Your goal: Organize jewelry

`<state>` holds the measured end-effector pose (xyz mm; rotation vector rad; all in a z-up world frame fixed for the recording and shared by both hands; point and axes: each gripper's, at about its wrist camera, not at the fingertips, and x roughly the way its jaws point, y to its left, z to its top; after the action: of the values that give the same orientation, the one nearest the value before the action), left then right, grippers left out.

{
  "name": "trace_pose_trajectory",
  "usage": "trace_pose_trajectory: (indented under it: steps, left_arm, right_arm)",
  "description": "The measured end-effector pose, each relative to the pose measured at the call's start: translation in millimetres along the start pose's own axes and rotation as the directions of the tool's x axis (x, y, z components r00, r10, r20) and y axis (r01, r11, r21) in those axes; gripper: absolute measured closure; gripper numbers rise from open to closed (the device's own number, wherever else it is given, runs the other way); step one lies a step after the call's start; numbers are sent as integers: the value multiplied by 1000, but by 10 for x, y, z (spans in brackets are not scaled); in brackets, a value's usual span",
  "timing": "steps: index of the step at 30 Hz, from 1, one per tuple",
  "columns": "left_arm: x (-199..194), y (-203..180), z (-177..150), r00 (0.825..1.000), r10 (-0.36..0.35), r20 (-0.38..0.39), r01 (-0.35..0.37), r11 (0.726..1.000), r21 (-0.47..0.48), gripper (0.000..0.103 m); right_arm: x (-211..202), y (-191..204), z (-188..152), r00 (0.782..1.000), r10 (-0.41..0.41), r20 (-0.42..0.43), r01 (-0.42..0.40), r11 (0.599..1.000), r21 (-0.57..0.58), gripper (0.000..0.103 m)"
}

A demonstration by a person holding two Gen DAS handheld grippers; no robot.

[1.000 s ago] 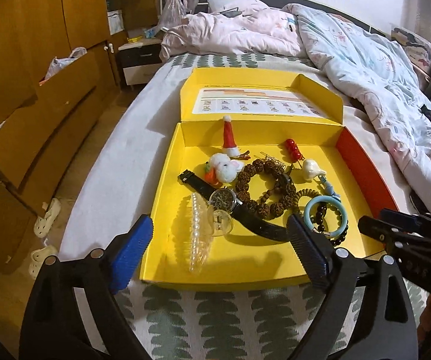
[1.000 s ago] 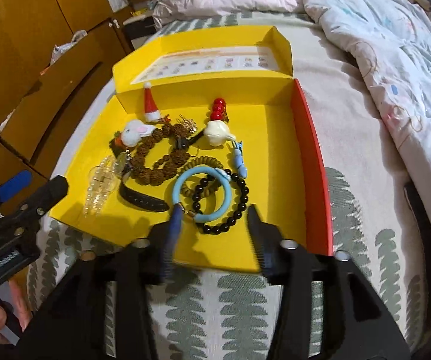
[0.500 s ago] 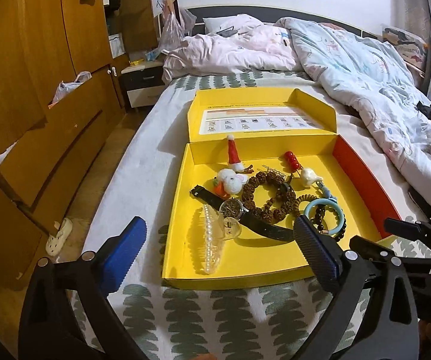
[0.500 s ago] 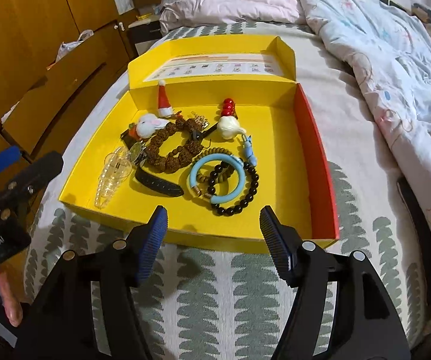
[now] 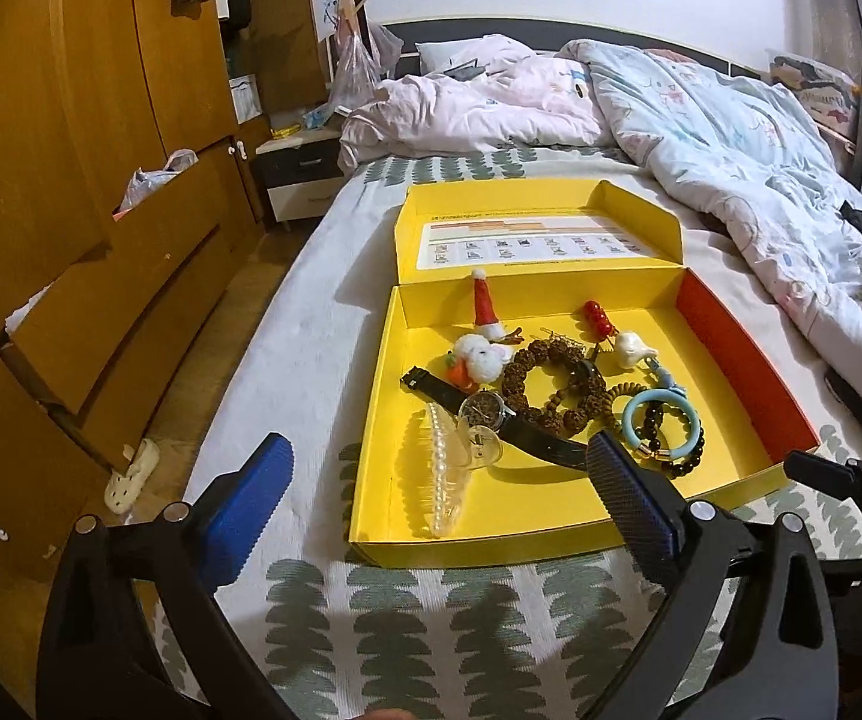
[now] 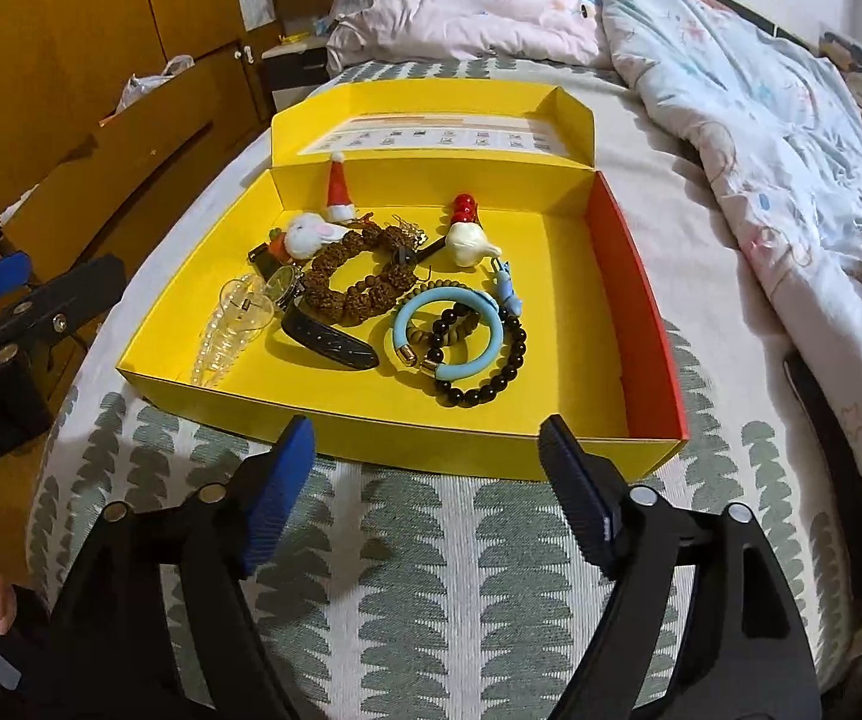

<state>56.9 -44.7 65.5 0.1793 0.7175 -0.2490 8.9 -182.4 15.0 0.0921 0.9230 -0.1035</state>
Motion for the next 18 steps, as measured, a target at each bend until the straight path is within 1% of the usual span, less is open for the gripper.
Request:
trace_pose_trajectory:
  steps: [3,6,10,18]
  left_arm:
    - [-33,-12,3,1000,6,18,-6,1000,4,6]
    - [-40,-27,0,1000,6,23,-6,1000,6,6]
    - [-15,-38,-1,1000,5,7,-5,1000,2,6]
    - [21,-43,1,1000,12,2,-12,1000,-2,6]
  right_arm:
    - [-37,11,-18,1000,-3,14,3,1000,-3,17]
    - [-48,30,-43,1000,-4,20,4,1000,-13,16]
    - [-53,11,-57,1000,-12,24,13,1000,-16,16]
    - [-56,-78,-44,999,-14,34,13,1000,14,16]
